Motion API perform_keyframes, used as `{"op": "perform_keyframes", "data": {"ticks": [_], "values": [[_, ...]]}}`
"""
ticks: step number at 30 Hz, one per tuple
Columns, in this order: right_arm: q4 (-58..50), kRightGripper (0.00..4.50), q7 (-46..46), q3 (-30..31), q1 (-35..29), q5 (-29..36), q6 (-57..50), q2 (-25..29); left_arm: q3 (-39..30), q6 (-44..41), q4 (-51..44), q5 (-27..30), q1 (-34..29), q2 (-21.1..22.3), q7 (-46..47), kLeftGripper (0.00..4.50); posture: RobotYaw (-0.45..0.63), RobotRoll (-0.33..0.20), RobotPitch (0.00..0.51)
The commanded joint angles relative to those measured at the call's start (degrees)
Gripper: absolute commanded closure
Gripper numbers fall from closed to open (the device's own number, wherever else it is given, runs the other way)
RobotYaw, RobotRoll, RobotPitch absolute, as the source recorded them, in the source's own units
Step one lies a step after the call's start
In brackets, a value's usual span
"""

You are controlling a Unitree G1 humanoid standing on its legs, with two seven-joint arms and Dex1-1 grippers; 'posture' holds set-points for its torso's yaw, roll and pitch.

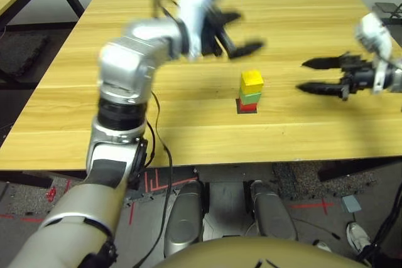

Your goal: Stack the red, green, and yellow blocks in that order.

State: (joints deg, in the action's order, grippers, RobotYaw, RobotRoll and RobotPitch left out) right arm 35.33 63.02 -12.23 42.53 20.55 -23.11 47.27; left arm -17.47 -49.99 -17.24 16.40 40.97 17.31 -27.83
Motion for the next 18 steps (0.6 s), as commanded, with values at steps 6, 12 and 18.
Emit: {"op": "perform_keyframes", "data": {"ticks": [6, 12, 18], "values": [[31.61, 0.0, -25.81, -9.44, 4.46, -3.39, 28.12, -2.57, -2.22, 24.01, 8.02, -7.94, -23.43, -3.87, 12.15, 0.02, 0.16, -0.131, 0.115], [37.6, 0.0, -28.87, -9.93, 1.62, -5.11, 33.8, -2.73, -2.68, 36.75, 14.98, -9.69, -26.22, -3.71, 15.93, 0.02, 0.16, -0.134, 0.117], [38.46, 0.0, -28.2, -10.03, 0.07, -5.42, 35.29, -3.42, -3.69, 43.86, 21.32, -10.41, -26.42, -1.39, 19.05, 0.02, 0.17, -0.137, 0.103]]}}
